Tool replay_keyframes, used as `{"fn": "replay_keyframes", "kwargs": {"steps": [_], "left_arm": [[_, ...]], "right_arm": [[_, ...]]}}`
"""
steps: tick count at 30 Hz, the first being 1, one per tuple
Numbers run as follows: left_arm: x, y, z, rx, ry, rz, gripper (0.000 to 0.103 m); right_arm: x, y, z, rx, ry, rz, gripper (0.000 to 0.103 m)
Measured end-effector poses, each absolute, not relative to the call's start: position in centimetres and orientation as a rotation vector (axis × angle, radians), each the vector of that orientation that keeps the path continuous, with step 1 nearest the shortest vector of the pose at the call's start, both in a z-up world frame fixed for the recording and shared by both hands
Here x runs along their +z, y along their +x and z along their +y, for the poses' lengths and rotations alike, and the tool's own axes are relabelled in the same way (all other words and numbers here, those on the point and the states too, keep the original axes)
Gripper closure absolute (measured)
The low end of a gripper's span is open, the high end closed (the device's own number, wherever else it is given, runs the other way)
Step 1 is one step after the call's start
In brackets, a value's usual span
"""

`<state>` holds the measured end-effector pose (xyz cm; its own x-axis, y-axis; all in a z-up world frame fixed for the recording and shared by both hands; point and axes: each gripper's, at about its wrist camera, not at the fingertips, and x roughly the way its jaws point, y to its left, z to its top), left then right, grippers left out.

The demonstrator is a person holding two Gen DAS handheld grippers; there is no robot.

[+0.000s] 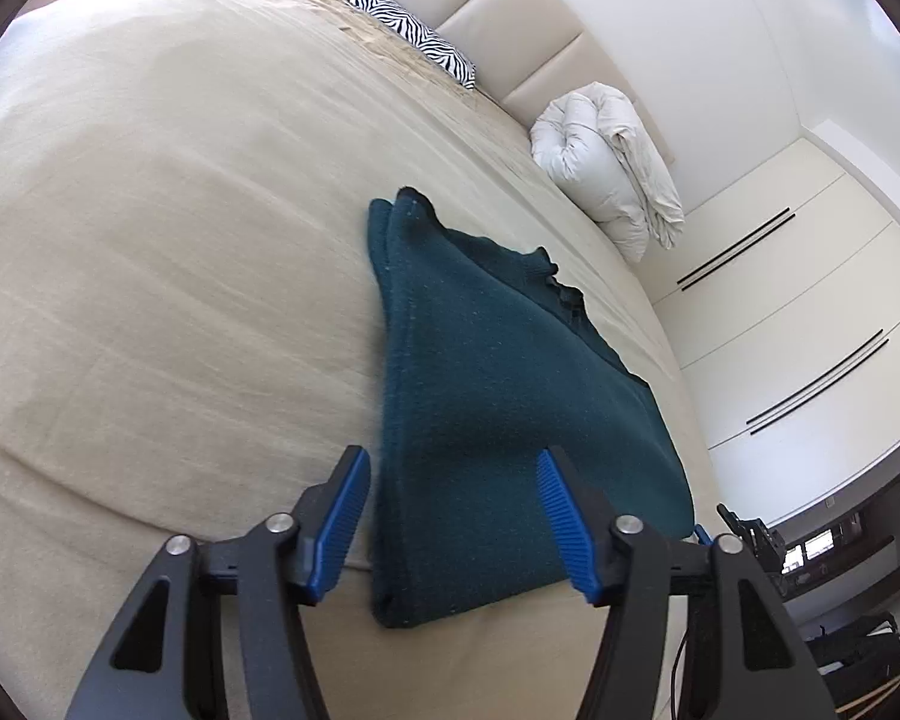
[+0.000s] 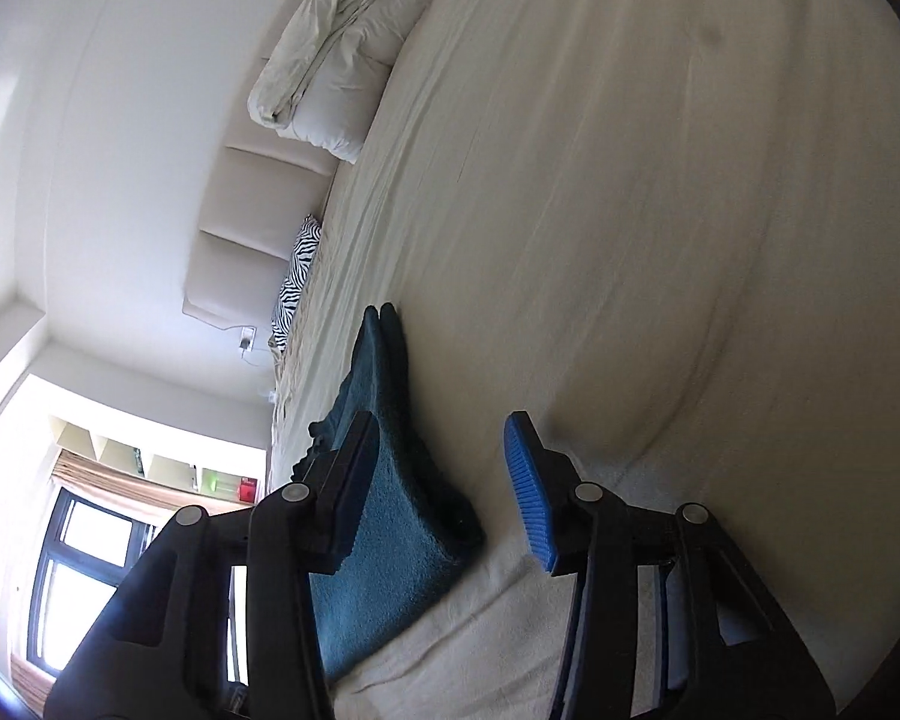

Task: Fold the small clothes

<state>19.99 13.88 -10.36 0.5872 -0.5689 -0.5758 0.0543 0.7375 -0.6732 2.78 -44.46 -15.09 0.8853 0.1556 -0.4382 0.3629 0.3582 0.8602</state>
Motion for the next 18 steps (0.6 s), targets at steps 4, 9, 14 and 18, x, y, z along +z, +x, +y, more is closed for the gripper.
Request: {"fn": "replay_keyframes", "kwargs": {"steps": [4, 9, 14, 18], "left_arm": [[-10.2, 18.7, 16.1, -0.341, -0.705, 0.854, 0.026], [-9.7, 19.2, 14.5, -0.401, -0.751, 0.867, 0.026], [-7.8, 21.5, 11.6, -0.402, -0.679, 0.854, 0.024], [-7.4, 24.0, 8.8, -0.391, -0.538, 0.907, 0.022]], "right_arm": [[-13.2, 1.8, -43.6, -0.113, 1.164, 0.506, 0.054], [-10.9, 6.9, -36.5, 0.071, 1.085, 0.610, 0.054], [-10.5, 15.8, -24.9, 0.277, 0.979, 0.758, 0.053], [-11.5, 21.0, -18.1, 0.389, 0.949, 0.843, 0.053]]}}
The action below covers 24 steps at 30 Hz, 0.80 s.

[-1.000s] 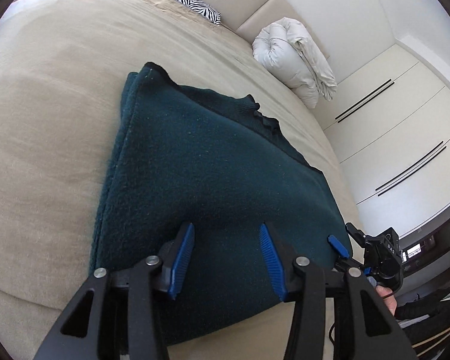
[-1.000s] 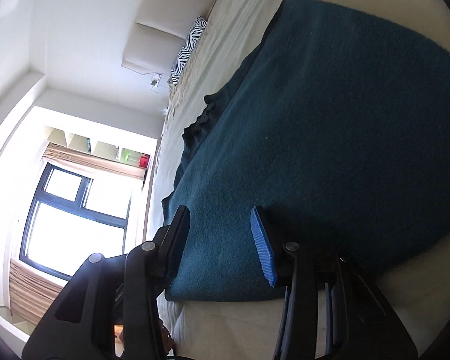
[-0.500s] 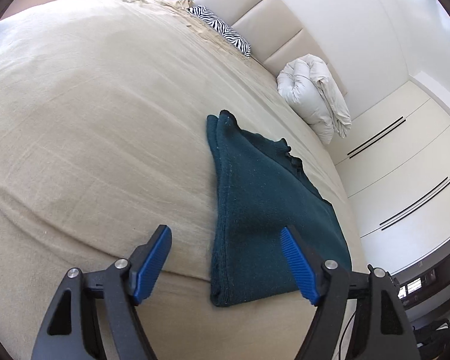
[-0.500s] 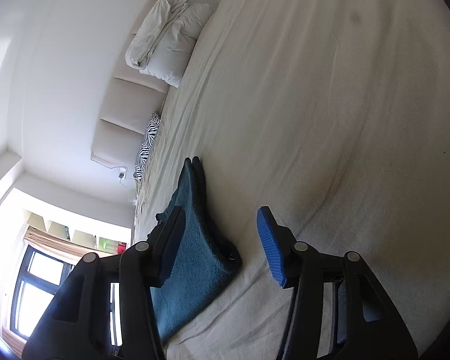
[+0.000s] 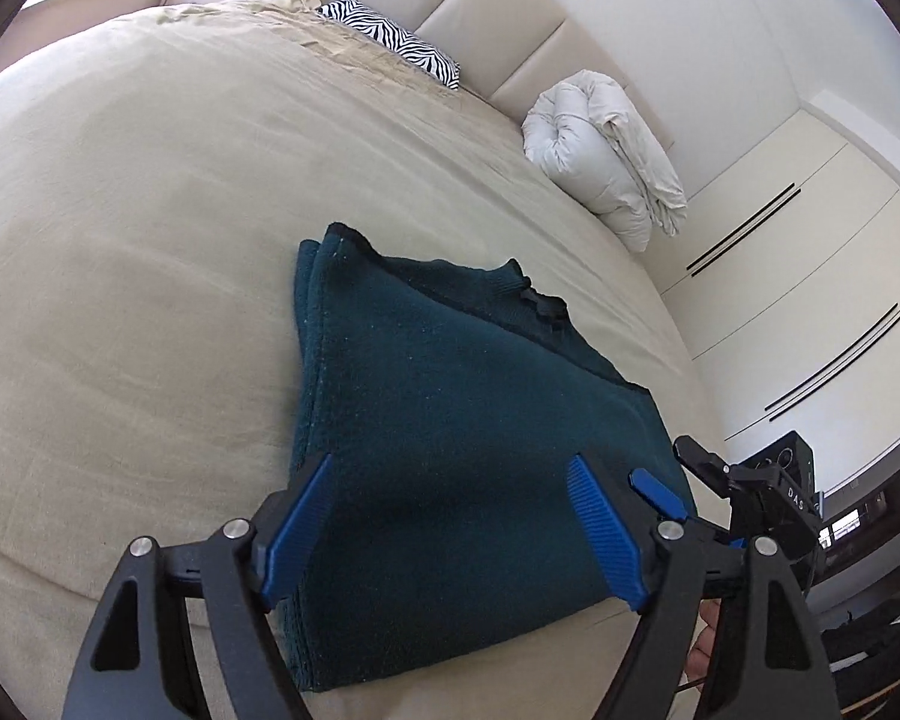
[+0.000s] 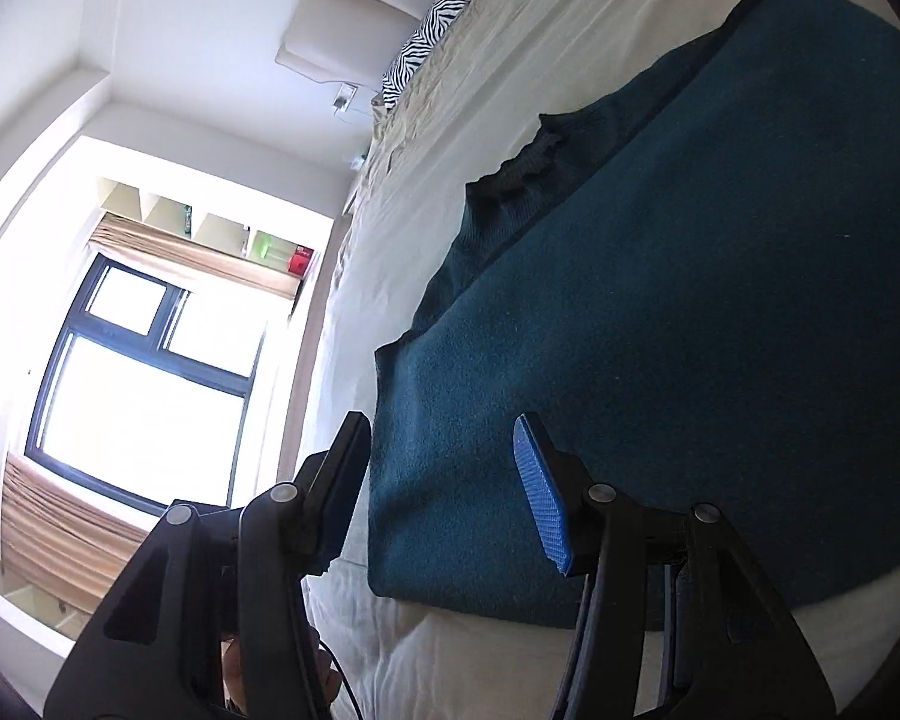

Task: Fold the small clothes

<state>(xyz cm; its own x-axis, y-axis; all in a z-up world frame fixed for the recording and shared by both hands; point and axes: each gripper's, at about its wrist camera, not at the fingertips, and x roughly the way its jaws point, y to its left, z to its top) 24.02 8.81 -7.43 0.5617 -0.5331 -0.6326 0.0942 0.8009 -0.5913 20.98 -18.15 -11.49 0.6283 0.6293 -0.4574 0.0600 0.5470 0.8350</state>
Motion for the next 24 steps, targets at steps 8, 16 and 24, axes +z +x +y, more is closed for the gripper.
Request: {"fn": "replay_keyframes", "kwargs": {"steps": [8, 16, 24], "left_arm": [[-11.0, 25.1, 11.5, -0.315, -0.581, 0.976, 0.022], [-10.6, 25.4, 7.5, -0.355, -0.401, 1.046, 0.006], [-10.8, 26.5, 6.8, -0.398, -0.438, 1.095, 0.008]], "right_arm": [[-13.5, 26.7, -13.1, 0.382, 0.821, 0.953, 0.053], [-13.7, 25.7, -19.7, 0.379, 0.988, 0.861, 0.051], [-12.5, 25.2, -20.1, 0.435, 1.026, 0.863, 0.051]]}}
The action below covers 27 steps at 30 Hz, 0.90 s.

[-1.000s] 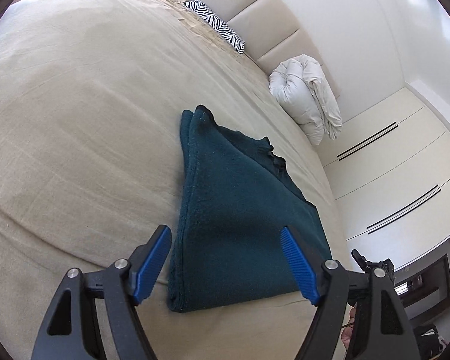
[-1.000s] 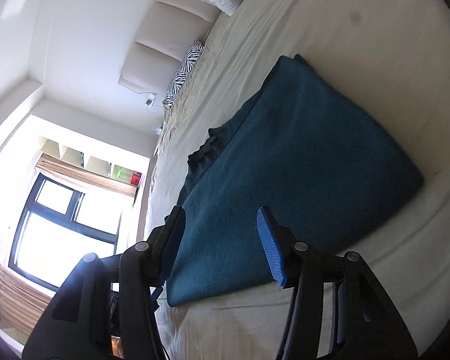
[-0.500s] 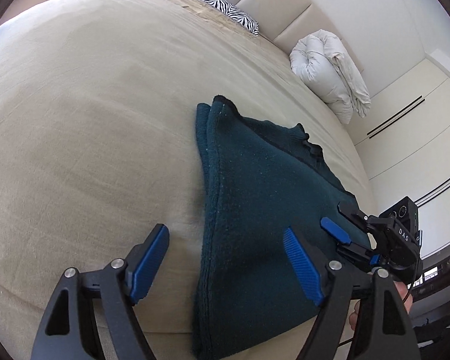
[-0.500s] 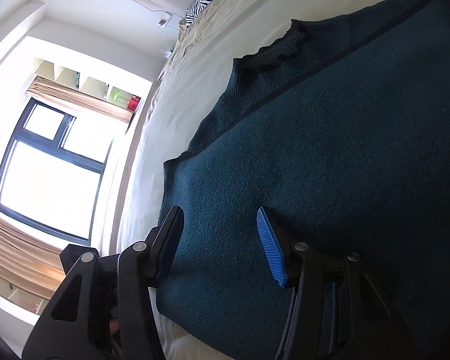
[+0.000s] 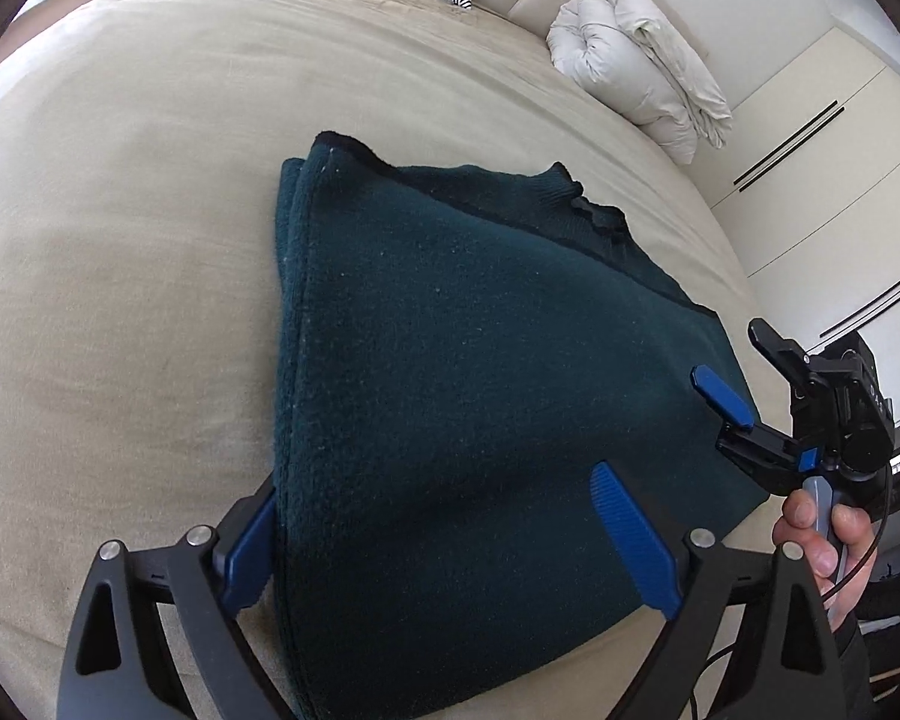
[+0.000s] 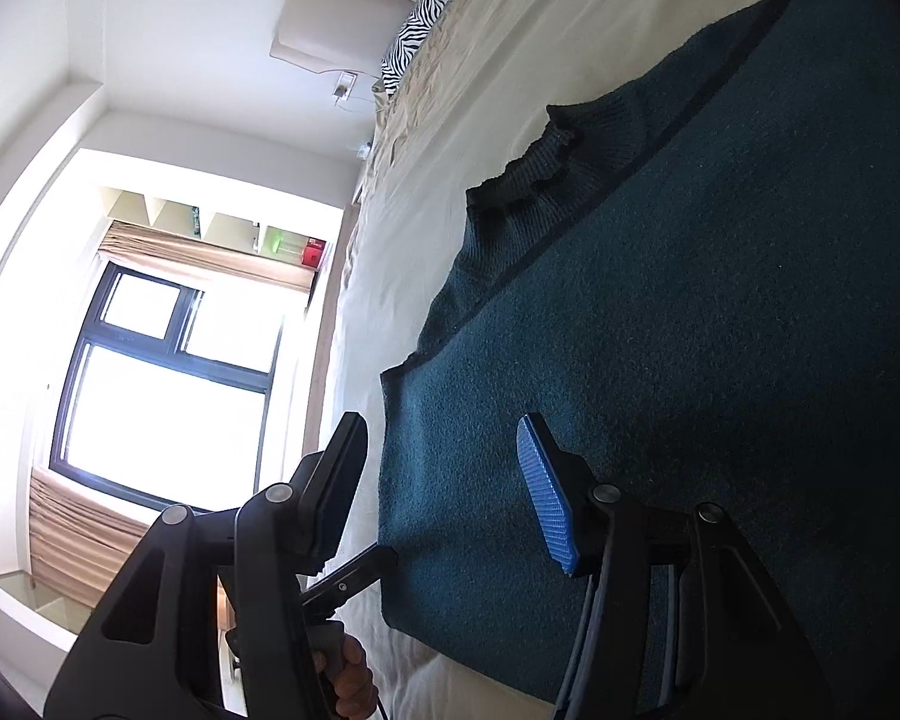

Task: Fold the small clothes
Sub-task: 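Grasp the folded sweater edge with the left tool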

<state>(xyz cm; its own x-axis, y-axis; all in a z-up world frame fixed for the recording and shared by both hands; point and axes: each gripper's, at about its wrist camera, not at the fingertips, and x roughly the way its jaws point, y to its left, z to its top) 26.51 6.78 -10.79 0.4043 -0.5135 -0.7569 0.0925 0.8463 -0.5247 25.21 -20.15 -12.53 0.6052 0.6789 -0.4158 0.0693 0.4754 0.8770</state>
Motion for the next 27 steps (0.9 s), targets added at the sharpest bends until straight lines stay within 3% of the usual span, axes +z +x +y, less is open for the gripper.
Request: {"fn": "replay_keyframes", "kwargs": {"steps": [8, 13, 20, 22, 27], "left_arm": [[-12.1, 27.2, 10.0, -0.510, -0.781, 1.119, 0.010], [-13.6, 27.4, 12.9, -0.558, -1.009, 1.124, 0.017], [-13.8, 28.0, 13.1, -0.600, -1.027, 1.194, 0.023], [-13.9, 27.7, 13.3, -0.591, -1.017, 1.209, 0.030], [-13.8, 26.9, 13.1, -0.588, -0.953, 1.233, 0.030]], "right_arm": [[-12.1, 25.3, -19.2, 0.482, 1.042, 0.874, 0.051], [-11.9, 25.4, -18.1, 0.514, 1.024, 0.903, 0.051], [-12.1, 25.9, -16.1, 0.561, 0.996, 0.958, 0.051], [-12.2, 26.0, -15.6, 0.570, 0.994, 0.973, 0.051], [-12.3, 26.0, -14.8, 0.575, 0.958, 1.012, 0.051]]}}
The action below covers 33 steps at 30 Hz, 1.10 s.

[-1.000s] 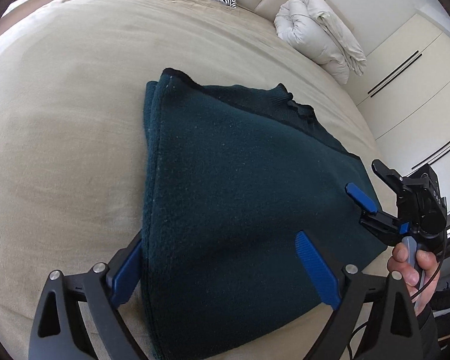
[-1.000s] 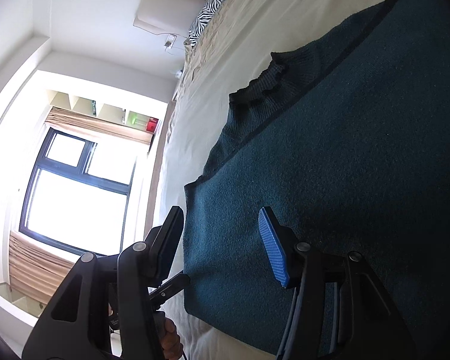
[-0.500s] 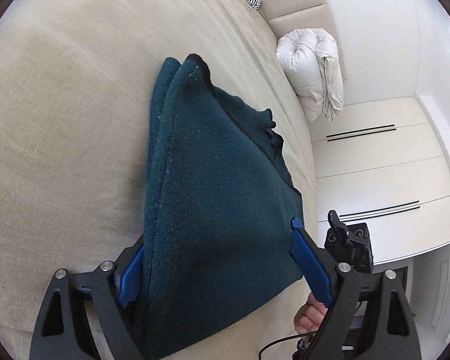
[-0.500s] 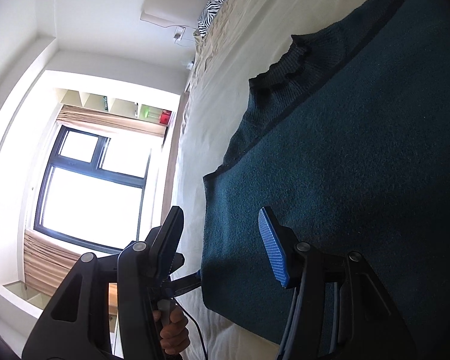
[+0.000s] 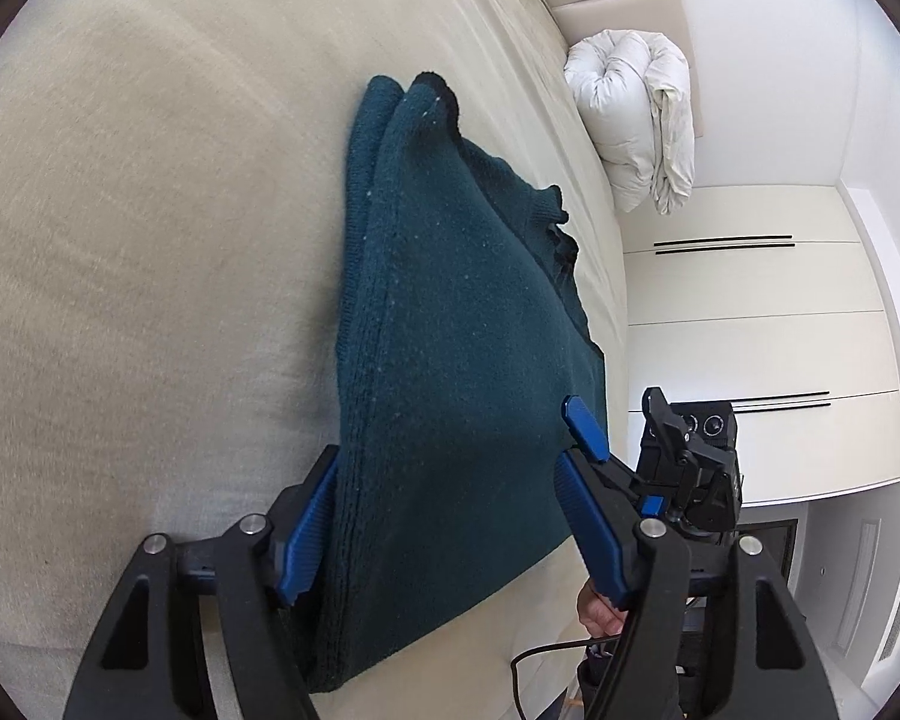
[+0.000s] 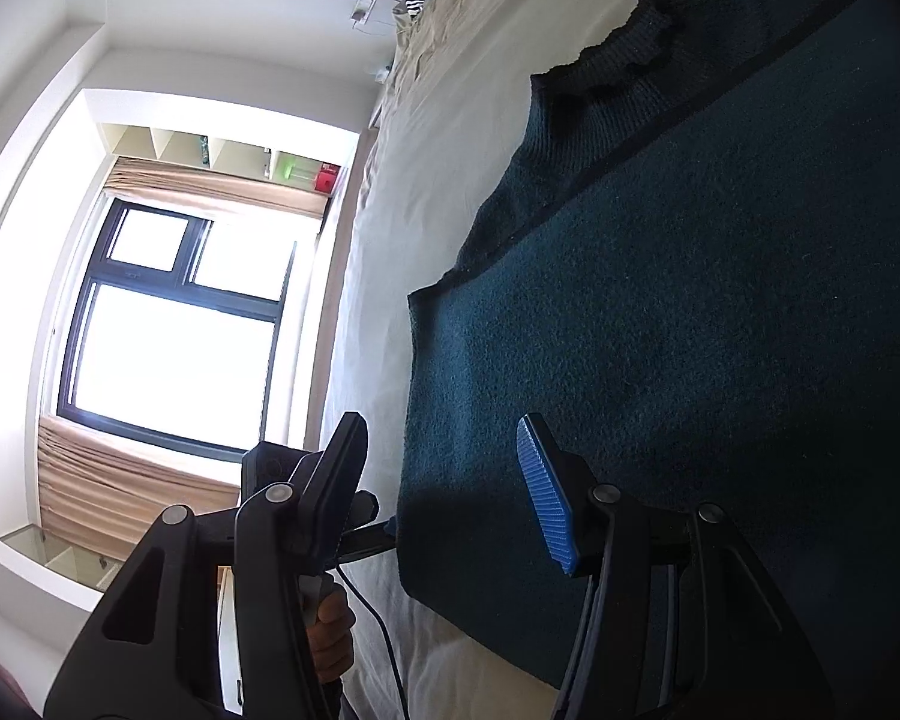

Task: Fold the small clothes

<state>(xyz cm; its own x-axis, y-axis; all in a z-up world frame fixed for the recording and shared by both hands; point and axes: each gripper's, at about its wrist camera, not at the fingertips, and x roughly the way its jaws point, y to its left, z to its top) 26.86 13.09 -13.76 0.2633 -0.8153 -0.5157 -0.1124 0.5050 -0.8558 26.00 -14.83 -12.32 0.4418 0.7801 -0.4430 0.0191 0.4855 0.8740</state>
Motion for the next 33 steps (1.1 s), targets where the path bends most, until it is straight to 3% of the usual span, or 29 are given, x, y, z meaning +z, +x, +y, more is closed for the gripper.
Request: {"fn": "replay_keyframes", "kwargs": {"steps": [3, 6, 11, 13, 14, 19, 24, 33], "left_arm": [[-14.2, 27.4, 13.2, -0.581, -1.020, 1.240, 0.025], [-14.7, 28.2, 12.9, -0.612, -1.064, 1.261, 0.029], [-15.7, 28.4, 12.9, -0.616, -1.090, 1.297, 0.060], [-16.1, 27.9, 13.1, -0.608, -1.104, 1.287, 0.078], [-16.4, 27.8, 13.4, -0.606, -1.126, 1.279, 0.081], [-16.2, 27.0, 13.9, -0.580, -1.145, 1.235, 0.084], [-12.1, 27.2, 12.2, -0.569, -1.019, 1.193, 0.085], [-4.8, 28.4, 2.6, -0.614, -0.748, 1.153, 0.085]], "right_arm": [[-12.5, 26.1, -14.3, 0.574, 0.955, 1.031, 0.051], [-12.4, 26.7, -13.1, 0.594, 0.941, 1.048, 0.051], [-12.6, 27.6, -11.2, 0.618, 0.915, 1.096, 0.051], [-13.4, 28.1, -10.7, 0.597, 0.900, 1.135, 0.053], [-13.9, 28.1, -10.6, 0.586, 0.896, 1.151, 0.053], [-14.5, 27.6, -10.9, 0.610, 0.928, 1.136, 0.053], [-14.3, 27.4, -12.8, 0.635, 1.028, 1.099, 0.053], [-12.8, 24.8, -23.5, 0.668, 1.263, 0.942, 0.045]]}}
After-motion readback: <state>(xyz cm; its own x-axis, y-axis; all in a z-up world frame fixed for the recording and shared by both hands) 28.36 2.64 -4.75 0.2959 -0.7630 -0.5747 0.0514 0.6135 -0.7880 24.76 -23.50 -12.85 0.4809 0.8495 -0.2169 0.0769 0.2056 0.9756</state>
